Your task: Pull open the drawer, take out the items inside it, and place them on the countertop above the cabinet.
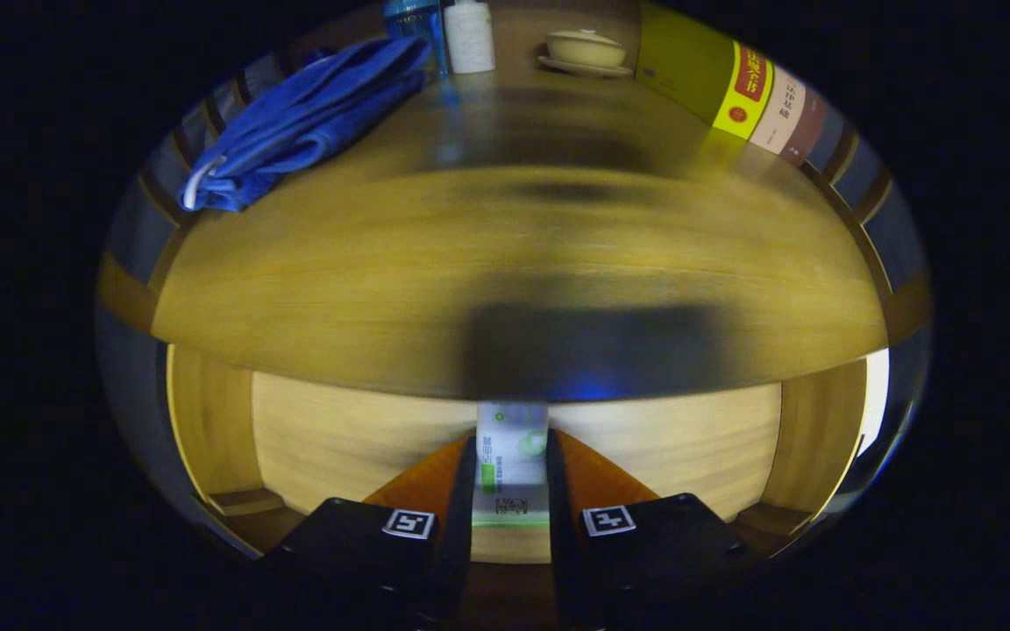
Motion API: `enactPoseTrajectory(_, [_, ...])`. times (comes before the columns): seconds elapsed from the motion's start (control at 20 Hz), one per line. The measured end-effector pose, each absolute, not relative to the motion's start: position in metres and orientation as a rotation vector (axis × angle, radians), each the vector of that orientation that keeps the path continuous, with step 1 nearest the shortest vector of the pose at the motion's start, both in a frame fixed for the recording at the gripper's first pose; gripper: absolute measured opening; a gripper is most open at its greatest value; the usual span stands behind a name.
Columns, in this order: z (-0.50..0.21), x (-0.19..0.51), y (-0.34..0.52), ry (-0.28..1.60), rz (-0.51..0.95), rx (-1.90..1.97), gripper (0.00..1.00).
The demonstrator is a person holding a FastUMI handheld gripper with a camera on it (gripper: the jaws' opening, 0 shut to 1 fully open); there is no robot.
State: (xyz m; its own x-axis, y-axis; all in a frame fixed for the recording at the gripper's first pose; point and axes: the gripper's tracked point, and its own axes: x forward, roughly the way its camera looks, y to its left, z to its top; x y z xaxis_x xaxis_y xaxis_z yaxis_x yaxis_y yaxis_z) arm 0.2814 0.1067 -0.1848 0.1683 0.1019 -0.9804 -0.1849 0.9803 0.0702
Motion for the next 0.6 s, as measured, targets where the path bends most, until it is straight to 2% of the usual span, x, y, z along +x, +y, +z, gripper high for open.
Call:
enactPoseTrajectory(0.35, [-0.186,0.262,0.129,1.377,0.196,-0.107,0.47])
enactPoseTrajectory(0.6, [-0.144,0.251,0.117,1.289,0.210,-0.074,0.47])
